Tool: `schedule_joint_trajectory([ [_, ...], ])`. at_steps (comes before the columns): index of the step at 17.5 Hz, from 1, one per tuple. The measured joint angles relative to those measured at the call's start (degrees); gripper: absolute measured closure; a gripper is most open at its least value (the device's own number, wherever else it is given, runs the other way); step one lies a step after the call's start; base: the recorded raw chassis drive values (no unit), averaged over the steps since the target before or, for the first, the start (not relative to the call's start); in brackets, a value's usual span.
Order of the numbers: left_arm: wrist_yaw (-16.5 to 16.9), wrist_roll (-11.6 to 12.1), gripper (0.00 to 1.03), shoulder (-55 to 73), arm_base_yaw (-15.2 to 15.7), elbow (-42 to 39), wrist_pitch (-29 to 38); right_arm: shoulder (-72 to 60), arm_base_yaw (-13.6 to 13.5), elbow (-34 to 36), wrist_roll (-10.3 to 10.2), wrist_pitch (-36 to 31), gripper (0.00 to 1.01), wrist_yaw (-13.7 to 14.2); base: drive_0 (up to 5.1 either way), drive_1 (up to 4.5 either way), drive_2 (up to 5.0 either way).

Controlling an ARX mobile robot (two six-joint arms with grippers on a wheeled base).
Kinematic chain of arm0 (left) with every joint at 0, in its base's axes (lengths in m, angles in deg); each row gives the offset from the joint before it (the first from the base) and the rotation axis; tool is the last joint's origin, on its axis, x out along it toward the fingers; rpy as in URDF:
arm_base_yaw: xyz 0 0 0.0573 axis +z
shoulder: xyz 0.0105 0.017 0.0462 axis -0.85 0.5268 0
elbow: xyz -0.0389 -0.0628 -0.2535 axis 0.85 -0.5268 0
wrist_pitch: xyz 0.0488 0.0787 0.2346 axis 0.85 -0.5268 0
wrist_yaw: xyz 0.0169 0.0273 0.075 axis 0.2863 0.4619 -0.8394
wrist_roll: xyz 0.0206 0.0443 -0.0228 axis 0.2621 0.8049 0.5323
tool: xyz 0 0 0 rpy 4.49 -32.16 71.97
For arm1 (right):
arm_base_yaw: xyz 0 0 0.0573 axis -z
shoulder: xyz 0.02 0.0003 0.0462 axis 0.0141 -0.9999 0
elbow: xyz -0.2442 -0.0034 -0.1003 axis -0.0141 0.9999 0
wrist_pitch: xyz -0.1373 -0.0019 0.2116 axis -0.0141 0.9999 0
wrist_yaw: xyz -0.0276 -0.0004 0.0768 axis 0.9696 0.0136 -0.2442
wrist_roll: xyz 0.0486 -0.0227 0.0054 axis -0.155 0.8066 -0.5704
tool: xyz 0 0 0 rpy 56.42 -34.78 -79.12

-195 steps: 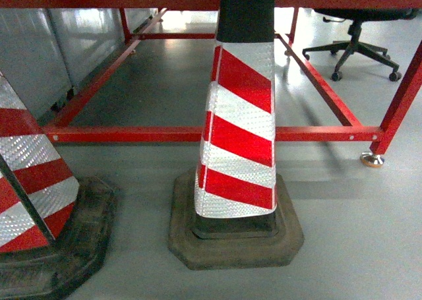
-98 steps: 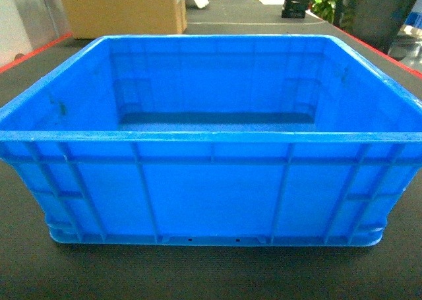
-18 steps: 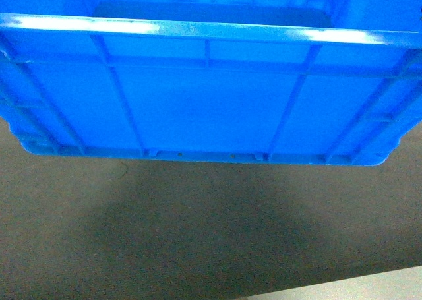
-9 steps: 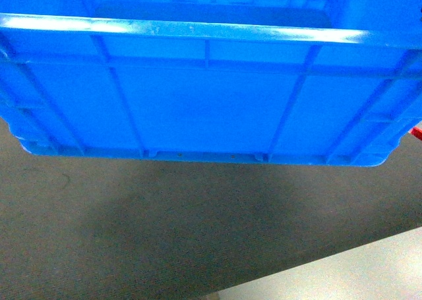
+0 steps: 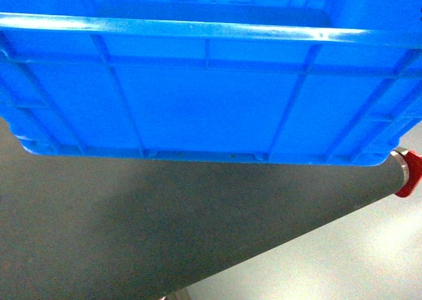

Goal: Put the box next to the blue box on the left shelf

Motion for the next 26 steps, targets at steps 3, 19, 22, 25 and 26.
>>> schedule_joint_trajectory([
  [3,0.00,0.00,0.94,-0.02,0.00,0.00,-0.07,0.00,0.00,0.00,0.00,0.00,0.92,0.00,-1.4,-1.44,-1.4],
  [19,-0.02,0.02,0.94,0.00,-0.02,0.00,-0.09,0.00,0.00,0.00,0.02,0.00,0.92,0.02,-1.4,-1.39,-1.4],
  [22,-0.02,0.02,0.94,0.00,-0.02,0.00,-0.07,0.00,0.00,0.00,0.02,0.00,0.92,0.02,-1.4,-1.41,-1.4],
  [25,-0.02,0.02,0.94,0.00,-0.02,0.00,-0.07,0.00,0.00,0.00,0.04,0.04,0.92,0.02,-1.4,-1.36,-1.4],
  [26,0.00,0.02,0.94,-0.02,-0.02,0.00,-0.02,0.00,0.00,0.00,0.04,-0.02,0.92,0.04,-1.3,-1.35,-1.3],
])
